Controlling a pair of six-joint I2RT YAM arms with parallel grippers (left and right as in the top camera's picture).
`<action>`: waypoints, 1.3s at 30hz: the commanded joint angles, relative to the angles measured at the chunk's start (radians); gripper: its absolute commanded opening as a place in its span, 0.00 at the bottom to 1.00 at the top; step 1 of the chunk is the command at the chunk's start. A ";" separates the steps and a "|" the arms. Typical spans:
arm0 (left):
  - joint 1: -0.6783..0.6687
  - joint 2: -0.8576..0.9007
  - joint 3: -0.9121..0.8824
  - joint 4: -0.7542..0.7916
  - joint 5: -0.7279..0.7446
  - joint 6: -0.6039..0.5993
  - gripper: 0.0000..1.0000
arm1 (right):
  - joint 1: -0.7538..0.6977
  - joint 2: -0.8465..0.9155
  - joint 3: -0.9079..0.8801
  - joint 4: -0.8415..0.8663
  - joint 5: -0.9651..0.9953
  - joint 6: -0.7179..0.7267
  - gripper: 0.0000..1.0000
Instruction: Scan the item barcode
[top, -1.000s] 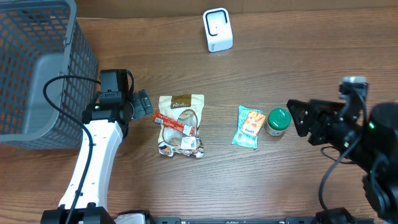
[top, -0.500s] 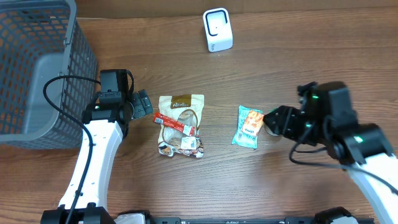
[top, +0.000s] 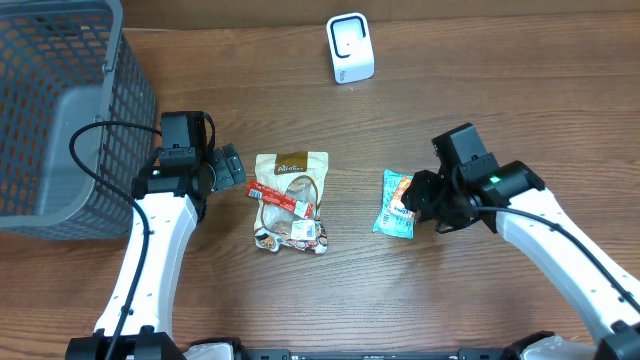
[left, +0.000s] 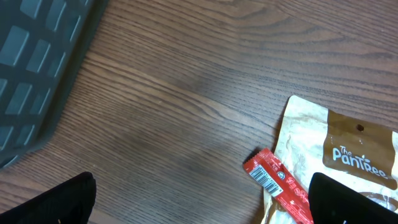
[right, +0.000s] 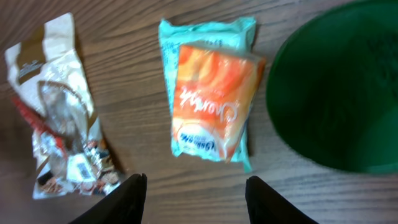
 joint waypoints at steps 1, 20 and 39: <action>0.000 0.002 0.010 0.001 -0.013 0.004 1.00 | 0.003 0.042 -0.005 0.024 0.037 0.020 0.54; 0.000 0.002 0.010 0.001 -0.013 0.004 1.00 | 0.004 0.076 -0.056 0.094 0.090 0.015 0.46; 0.000 0.002 0.010 0.001 -0.013 0.004 1.00 | 0.005 0.076 -0.150 0.228 0.099 0.012 0.38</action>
